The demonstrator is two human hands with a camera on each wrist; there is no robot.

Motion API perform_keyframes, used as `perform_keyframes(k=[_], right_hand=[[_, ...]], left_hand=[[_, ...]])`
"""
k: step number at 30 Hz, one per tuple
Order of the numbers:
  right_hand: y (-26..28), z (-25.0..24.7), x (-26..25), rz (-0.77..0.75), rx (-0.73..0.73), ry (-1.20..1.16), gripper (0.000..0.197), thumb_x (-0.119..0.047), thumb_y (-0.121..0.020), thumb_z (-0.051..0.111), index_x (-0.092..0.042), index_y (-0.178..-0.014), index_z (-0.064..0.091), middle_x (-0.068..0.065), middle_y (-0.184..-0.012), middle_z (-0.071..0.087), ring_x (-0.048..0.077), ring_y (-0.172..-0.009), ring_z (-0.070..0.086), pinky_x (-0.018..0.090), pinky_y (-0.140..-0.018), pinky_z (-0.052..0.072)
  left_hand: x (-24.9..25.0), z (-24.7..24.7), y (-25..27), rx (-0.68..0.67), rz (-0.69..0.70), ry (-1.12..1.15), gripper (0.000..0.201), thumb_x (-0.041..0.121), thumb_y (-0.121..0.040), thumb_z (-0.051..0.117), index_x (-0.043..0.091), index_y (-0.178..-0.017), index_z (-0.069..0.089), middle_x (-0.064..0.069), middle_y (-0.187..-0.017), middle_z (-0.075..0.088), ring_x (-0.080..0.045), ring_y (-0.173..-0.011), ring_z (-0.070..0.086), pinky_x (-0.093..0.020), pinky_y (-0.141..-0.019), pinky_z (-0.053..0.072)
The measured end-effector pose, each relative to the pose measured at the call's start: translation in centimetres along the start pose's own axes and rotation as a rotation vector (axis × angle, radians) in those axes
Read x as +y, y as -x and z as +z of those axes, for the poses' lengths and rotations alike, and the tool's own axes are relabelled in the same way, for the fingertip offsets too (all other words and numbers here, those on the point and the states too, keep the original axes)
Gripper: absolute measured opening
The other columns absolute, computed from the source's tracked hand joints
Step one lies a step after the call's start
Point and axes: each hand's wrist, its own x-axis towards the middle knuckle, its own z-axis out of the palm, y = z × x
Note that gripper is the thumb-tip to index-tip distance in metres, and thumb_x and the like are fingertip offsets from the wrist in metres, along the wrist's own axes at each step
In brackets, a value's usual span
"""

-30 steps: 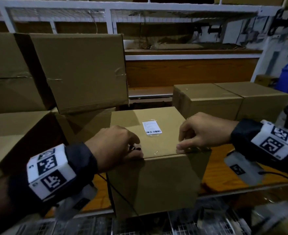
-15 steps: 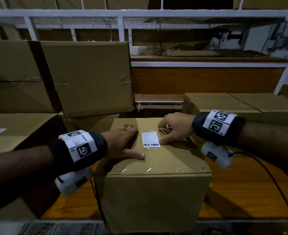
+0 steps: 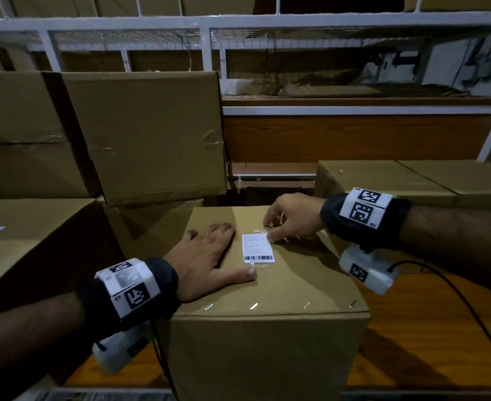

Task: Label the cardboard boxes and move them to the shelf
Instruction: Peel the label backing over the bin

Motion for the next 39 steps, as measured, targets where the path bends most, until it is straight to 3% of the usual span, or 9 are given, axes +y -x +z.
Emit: perform_keyframes(k=[6, 12, 16, 21, 29, 32, 35, 39], right_hand=[[-0.9, 0.1, 0.0, -0.013, 0.032, -0.072, 0.024, -0.026, -0.083, 0.073, -0.016, -0.104, 0.067, -0.004, -0.095, 0.064, 0.010, -0.088, 0.059, 0.017, -0.068, 0.048], [-1.5, 0.2, -0.5, -0.037, 0.020, -0.071, 0.009, -0.021, -0.085, 0.070, -0.016, -0.093, 0.068, -0.004, -0.090, 0.066, 0.009, -0.084, 0.061, 0.021, -0.074, 0.053], [-2.1, 0.2, -1.0, -0.025, 0.004, -0.033, 0.013, -0.021, -0.087, 0.068, -0.012, -0.096, 0.069, -0.002, -0.089, 0.066, 0.008, -0.079, 0.060, 0.019, -0.068, 0.051], [-2.7, 0.3, -1.3, -0.003, -0.033, 0.035, 0.019, -0.024, -0.091, 0.063, -0.009, -0.101, 0.069, 0.003, -0.093, 0.067, 0.008, -0.074, 0.056, 0.018, -0.063, 0.046], [-2.1, 0.2, -2.0, -0.044, -0.051, 0.141, 0.022, -0.021, -0.098, 0.048, -0.009, -0.109, 0.063, 0.007, -0.101, 0.063, 0.017, -0.087, 0.056, 0.029, -0.077, 0.047], [-1.7, -0.2, -1.8, -0.087, -0.004, 0.020, 0.017, -0.022, -0.098, 0.048, -0.011, -0.101, 0.062, 0.006, -0.095, 0.062, 0.014, -0.080, 0.053, 0.027, -0.071, 0.045], [-1.3, -0.6, -1.4, -0.109, -0.002, -0.209, 0.010, -0.021, -0.094, 0.059, -0.011, -0.094, 0.061, 0.003, -0.087, 0.065, 0.010, -0.077, 0.059, 0.024, -0.067, 0.050], [-1.0, -1.0, -1.0, -0.101, -0.040, -0.407, 0.019, -0.014, -0.082, 0.073, -0.006, -0.092, 0.059, 0.001, -0.072, 0.069, 0.010, -0.068, 0.068, 0.027, -0.069, 0.055]], left_hand=[[-0.1, 0.1, 0.2, 0.031, 0.021, 0.005, 0.101, 0.085, -0.076, 0.023, 0.024, -0.153, -0.001, 0.007, -0.160, 0.001, -0.009, -0.146, 0.003, -0.036, -0.116, 0.002], [-0.3, 0.3, 0.1, 0.042, 0.034, 0.024, 0.114, 0.092, -0.061, 0.010, 0.025, -0.152, -0.001, 0.008, -0.160, 0.001, -0.007, -0.145, 0.003, -0.035, -0.115, 0.002], [-0.3, 0.4, 0.0, 0.035, 0.028, 0.011, 0.113, 0.093, -0.063, 0.009, 0.025, -0.153, -0.001, 0.008, -0.160, 0.001, -0.007, -0.145, 0.002, -0.036, -0.116, 0.001], [-0.1, 0.4, 0.1, 0.056, 0.025, 0.012, 0.100, 0.084, -0.074, 0.022, 0.025, -0.152, 0.002, 0.009, -0.160, 0.004, -0.007, -0.145, 0.004, -0.036, -0.116, 0.003], [-0.5, 0.7, 0.0, 0.082, 0.037, 0.012, 0.108, 0.092, -0.069, 0.014, 0.025, -0.152, 0.003, 0.008, -0.160, 0.005, -0.008, -0.145, 0.005, -0.038, -0.117, 0.004], [-0.5, 0.7, 0.0, 0.089, 0.039, 0.014, 0.109, 0.092, -0.067, 0.013, 0.026, -0.153, 0.002, 0.008, -0.160, 0.006, -0.008, -0.145, 0.005, -0.037, -0.116, 0.006], [-0.4, 0.7, 0.0, 0.080, 0.041, 0.026, 0.103, 0.089, -0.072, 0.020, 0.027, -0.153, 0.000, 0.008, -0.160, 0.004, -0.007, -0.145, 0.005, -0.037, -0.116, 0.005], [-0.4, 0.6, -0.1, 0.064, 0.024, 0.031, 0.102, 0.087, -0.074, 0.023, 0.026, -0.153, 0.001, 0.008, -0.160, 0.003, -0.008, -0.146, 0.004, -0.037, -0.117, 0.005]])
